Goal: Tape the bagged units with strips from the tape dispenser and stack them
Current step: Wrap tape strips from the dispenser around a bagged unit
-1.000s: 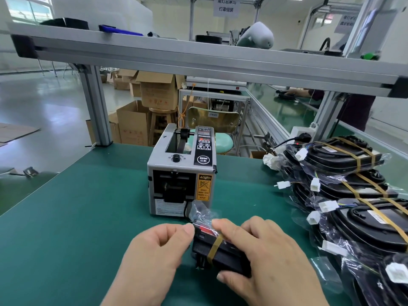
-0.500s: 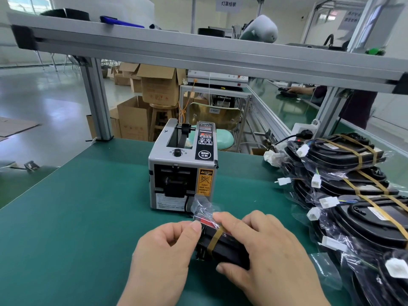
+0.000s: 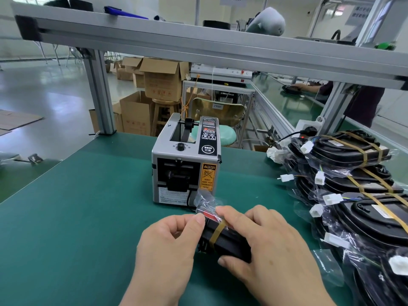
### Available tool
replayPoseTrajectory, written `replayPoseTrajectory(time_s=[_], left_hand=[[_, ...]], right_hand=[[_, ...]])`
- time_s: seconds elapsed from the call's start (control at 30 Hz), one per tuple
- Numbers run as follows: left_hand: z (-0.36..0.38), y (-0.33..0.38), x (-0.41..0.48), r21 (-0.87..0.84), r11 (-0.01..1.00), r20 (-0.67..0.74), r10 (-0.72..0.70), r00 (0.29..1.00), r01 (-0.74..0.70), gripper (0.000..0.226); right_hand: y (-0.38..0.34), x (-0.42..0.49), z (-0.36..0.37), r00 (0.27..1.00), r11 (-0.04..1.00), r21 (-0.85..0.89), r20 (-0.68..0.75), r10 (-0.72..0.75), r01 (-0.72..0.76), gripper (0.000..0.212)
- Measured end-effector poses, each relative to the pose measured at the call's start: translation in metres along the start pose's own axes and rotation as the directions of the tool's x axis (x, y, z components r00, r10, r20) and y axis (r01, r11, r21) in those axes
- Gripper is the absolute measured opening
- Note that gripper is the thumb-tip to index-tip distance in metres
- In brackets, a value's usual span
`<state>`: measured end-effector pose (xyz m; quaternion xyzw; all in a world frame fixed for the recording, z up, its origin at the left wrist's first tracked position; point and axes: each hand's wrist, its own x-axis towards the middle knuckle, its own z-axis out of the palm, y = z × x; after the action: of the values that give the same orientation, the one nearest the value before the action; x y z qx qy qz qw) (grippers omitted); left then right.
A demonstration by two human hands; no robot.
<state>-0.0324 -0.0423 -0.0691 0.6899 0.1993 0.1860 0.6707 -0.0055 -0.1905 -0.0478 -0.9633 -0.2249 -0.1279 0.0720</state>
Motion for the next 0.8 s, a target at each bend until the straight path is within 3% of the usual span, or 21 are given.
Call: replayPoseTrajectory(time_s=[0.67,0.8], left_hand=[[0.015,-0.006,-0.001,0.114,0.986,-0.146,0.140,0.979,-0.124,0.018],[0.013,-0.010,0.004,0.082,0.992,-0.159,0.112,0.981,-0.100,0.014]], right_hand=[[-0.005,0.001,0.003,0.997,1.000,0.022,-0.076,-0.004,0.006,0.087],[-0.005,0.001,0.003,0.996,1.000,0.011,-0.090,-0.012,0.013,0.087]])
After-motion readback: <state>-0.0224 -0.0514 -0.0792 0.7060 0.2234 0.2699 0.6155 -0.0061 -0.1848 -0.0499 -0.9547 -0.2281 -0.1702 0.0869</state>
